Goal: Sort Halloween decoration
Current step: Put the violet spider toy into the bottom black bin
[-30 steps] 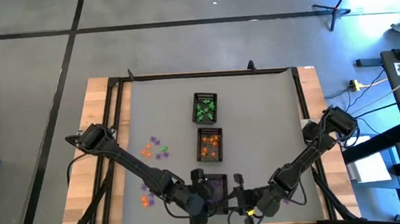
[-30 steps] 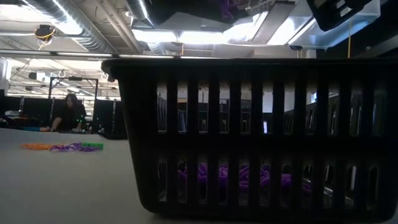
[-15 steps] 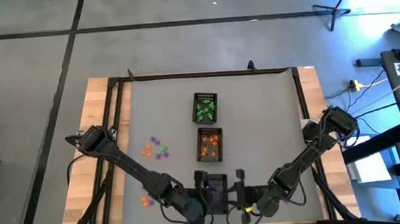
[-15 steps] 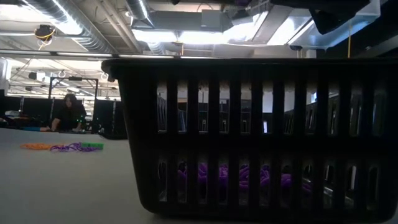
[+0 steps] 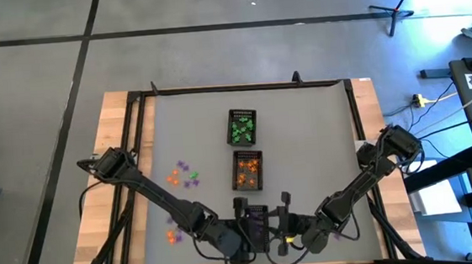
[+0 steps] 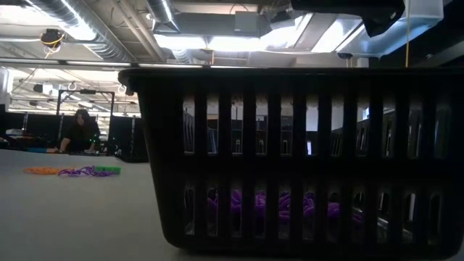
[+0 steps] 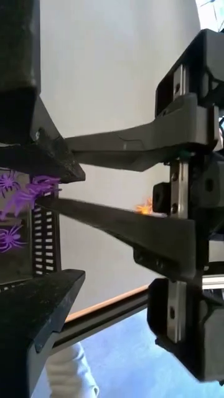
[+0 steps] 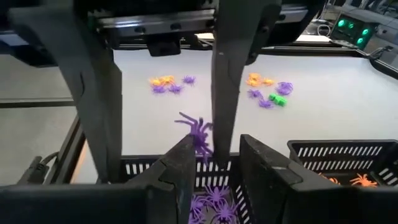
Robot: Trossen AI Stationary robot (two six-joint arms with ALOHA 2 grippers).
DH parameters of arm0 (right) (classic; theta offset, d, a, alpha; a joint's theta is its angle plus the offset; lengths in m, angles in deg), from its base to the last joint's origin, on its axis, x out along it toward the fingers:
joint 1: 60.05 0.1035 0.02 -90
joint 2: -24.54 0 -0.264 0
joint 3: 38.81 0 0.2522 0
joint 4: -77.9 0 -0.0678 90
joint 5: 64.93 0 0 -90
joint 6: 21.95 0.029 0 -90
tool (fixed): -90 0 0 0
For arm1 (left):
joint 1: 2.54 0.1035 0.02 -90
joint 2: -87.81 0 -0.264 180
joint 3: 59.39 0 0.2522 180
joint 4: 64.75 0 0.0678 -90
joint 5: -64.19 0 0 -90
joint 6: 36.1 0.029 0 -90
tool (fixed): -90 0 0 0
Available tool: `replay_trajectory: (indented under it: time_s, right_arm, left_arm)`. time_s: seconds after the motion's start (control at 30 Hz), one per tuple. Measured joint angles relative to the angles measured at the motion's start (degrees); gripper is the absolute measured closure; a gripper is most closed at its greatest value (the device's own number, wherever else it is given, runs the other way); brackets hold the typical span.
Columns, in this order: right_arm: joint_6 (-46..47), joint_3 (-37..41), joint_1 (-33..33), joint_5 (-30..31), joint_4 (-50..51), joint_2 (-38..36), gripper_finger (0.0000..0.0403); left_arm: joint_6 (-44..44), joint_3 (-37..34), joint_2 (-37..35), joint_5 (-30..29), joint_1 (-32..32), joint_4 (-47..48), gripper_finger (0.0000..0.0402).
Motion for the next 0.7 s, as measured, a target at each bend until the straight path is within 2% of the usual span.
replay_trajectory:
  time_s: [0.4,0.7]
  right_arm:
    - [3.7,0.0,0.0,0.4,5.1,0.0,0.0279]
    - [4.3,0.0,0.1,0.0,5.1,0.0,0.0279]
  left_arm:
    - [3.0,0.0,0.0,0.0,-0.7,-0.4,0.0167]
    - [3.0,0.0,0.0,0.1,-0.9,1.9,0.0167]
